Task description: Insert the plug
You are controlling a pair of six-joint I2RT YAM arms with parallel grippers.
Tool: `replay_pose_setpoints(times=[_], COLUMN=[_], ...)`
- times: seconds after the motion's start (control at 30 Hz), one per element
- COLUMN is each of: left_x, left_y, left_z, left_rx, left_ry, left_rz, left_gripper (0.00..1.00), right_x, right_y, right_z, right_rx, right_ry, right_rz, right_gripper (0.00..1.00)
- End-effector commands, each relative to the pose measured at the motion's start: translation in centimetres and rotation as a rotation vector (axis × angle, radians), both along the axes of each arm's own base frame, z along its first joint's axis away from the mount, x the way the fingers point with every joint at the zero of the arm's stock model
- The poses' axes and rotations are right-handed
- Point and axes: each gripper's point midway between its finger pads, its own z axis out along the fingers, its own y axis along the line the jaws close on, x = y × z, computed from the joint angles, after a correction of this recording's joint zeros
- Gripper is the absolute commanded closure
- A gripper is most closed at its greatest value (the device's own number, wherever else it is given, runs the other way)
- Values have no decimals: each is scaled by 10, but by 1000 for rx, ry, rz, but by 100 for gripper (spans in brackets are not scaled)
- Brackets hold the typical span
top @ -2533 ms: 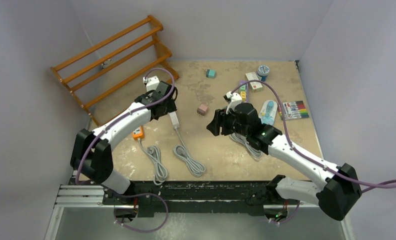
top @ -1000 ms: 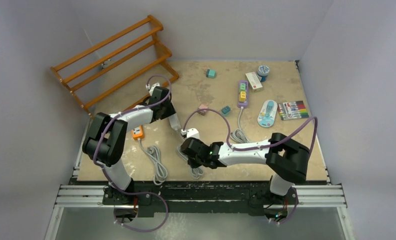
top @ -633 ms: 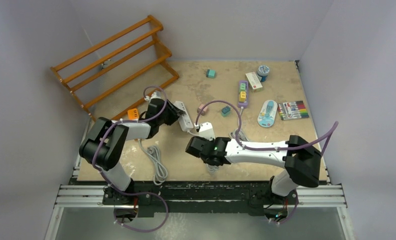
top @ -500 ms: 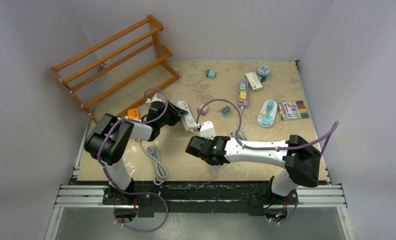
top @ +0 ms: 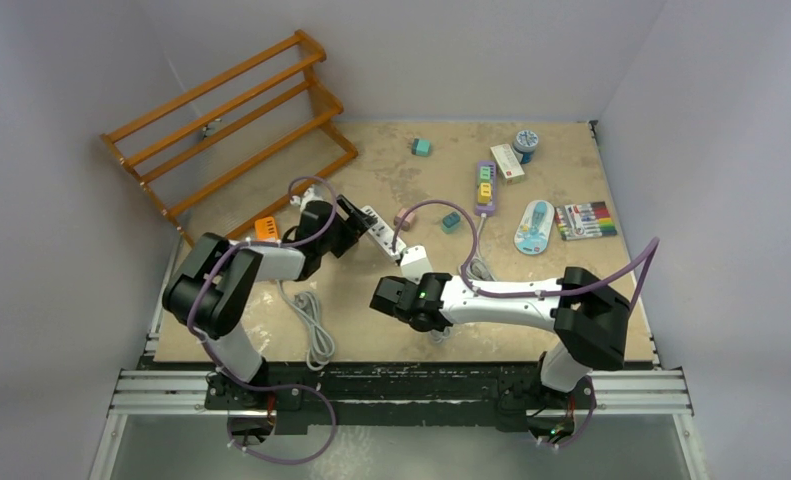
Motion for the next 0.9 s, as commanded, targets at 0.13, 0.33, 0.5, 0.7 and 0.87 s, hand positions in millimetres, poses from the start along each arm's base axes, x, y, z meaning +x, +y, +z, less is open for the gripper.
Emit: replay_pose_setpoints(times=[0.13, 0.33, 0.5, 0.7, 0.87], left_x=[-36, -42, -47, -46, -33], left_y=[50, 65, 90, 118, 129], left_z=[-3, 61, 111, 176, 201], left_rx=[274, 344, 441, 552, 605], left_ry=[120, 42, -29, -174, -253], left_rz=[43, 43, 91, 169, 228], left_gripper=[19, 16, 15, 15, 15], right_x=[3, -18, -21, 64, 141], right_y=[23, 70, 90, 60, -13], right_z=[19, 25, 59, 113, 125], right_rx=[76, 272, 389, 530, 719], right_ry=[-28, 92, 107, -89, -284], right_rz=[90, 226, 273, 64, -212], right_gripper=[89, 53, 23, 23, 26])
